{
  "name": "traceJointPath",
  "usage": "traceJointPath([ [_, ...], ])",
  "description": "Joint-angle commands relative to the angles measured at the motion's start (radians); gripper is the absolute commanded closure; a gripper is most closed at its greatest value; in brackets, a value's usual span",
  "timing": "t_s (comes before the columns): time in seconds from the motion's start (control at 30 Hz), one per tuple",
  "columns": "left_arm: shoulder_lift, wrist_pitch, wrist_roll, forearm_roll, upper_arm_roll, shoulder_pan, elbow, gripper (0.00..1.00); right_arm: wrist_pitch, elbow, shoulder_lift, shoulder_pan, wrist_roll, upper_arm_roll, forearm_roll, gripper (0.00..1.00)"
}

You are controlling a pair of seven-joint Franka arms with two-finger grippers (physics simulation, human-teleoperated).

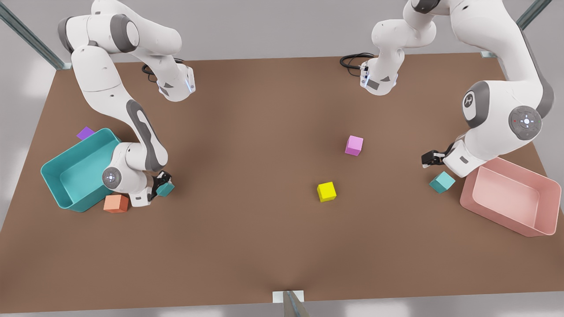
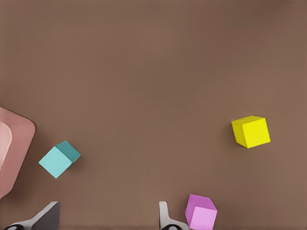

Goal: Stack the two blue cubes on top of each other

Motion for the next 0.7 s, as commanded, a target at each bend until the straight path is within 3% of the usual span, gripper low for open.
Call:
traceJointPath([
  [0.0,0.014,-0.006,-0.008,0.003,0.001,0.005,-0.001,0.00,0.000,0.007,0.000,0.000,-0.003,0.001,-0.004,0.46],
  [0.17,0.104,-0.049,-0.057,0.006,0.001,0.209,-0.001,0.00,-0.068,0.069,-0.009,0.006,0.004,0.044,0.015,0.45],
  [0.27,0.104,0.090,-0.273,-0.002,0.018,0.254,-0.115,0.00,-0.071,0.095,-0.006,0.038,0.145,0.126,0.015,0.45],
  [0.33,0.112,0.360,-0.485,-0.003,0.018,0.272,-0.267,0.00,-0.069,0.133,0.003,0.121,0.256,0.132,0.032,0.45],
  [0.4,0.161,0.452,-0.603,-0.052,0.018,0.286,-0.283,0.00,-0.069,0.193,0.026,0.216,0.380,0.130,0.039,0.44],
  [0.67,0.256,0.514,-0.623,-0.048,0.018,0.312,-0.283,0.00,-0.069,0.590,0.273,0.591,0.909,0.129,0.024,0.43],
])
